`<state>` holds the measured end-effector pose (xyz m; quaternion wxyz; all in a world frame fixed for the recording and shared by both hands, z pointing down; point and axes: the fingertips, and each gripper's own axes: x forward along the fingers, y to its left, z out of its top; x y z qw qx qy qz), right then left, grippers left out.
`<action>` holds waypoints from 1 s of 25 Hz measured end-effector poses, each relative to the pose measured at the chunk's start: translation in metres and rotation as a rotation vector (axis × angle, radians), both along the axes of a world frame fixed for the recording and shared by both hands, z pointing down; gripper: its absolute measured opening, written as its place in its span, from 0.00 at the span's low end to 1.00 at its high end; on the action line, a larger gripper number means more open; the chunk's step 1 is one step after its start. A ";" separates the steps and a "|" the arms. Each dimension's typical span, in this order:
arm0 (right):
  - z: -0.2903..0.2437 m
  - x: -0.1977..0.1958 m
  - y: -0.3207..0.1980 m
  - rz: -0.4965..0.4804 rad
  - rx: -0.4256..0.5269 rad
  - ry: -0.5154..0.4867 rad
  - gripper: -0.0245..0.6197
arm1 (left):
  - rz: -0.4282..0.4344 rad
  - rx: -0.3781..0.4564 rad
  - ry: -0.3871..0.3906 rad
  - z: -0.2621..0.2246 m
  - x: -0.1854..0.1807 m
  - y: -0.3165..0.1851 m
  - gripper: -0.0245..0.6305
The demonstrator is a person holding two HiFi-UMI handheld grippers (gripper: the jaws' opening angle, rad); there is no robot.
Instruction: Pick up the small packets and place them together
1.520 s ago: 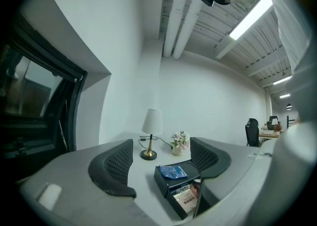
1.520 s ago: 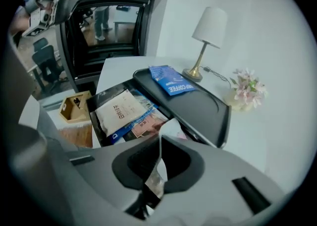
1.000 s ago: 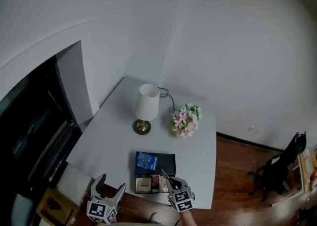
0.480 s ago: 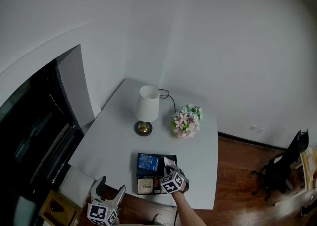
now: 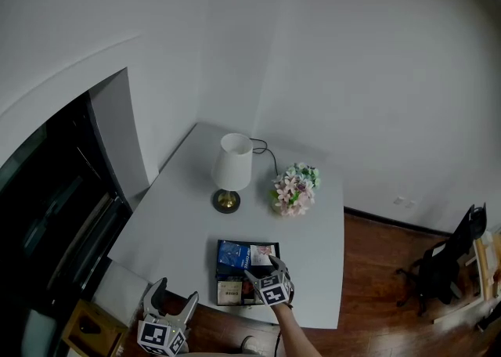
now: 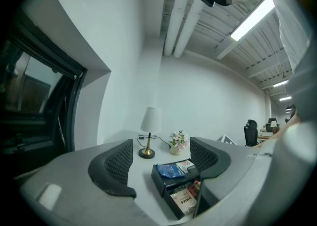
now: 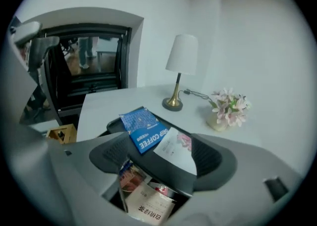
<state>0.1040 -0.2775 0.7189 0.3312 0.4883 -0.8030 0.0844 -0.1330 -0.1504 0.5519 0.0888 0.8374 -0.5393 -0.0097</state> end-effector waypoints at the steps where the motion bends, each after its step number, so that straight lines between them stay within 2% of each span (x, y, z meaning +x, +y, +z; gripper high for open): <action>1: -0.017 -0.001 0.006 0.002 0.040 -0.060 0.67 | 0.002 0.005 0.007 0.000 0.000 0.000 0.57; 4: -0.081 -0.003 0.028 0.010 0.216 -0.276 0.67 | 0.013 0.013 0.020 -0.001 0.003 -0.002 0.57; 5: -0.101 -0.003 0.036 0.015 0.280 -0.337 0.71 | 0.018 0.015 0.022 -0.002 0.005 -0.003 0.57; 6: -0.119 -0.003 0.045 0.014 0.330 -0.386 0.83 | 0.023 0.019 0.022 -0.003 0.007 -0.005 0.57; 7: -0.134 -0.004 0.054 0.013 0.366 -0.426 0.86 | 0.029 0.024 0.023 -0.005 0.009 -0.006 0.57; 10: -0.169 0.000 0.082 0.011 0.459 -0.536 0.84 | 0.046 0.046 0.021 -0.011 0.017 -0.007 0.57; 11: -0.177 0.003 0.091 0.008 0.490 -0.556 0.78 | 0.052 0.054 0.020 -0.013 0.020 -0.007 0.57; 13: -0.182 0.008 0.102 0.009 0.517 -0.524 0.68 | 0.066 0.065 0.016 -0.016 0.026 -0.007 0.57; 16: -0.182 0.011 0.109 0.007 0.516 -0.451 0.68 | 0.079 0.071 0.013 -0.018 0.032 -0.005 0.57; 25: -0.193 0.008 0.120 -0.028 0.517 -0.458 0.68 | 0.085 0.096 0.009 -0.026 0.042 0.003 0.56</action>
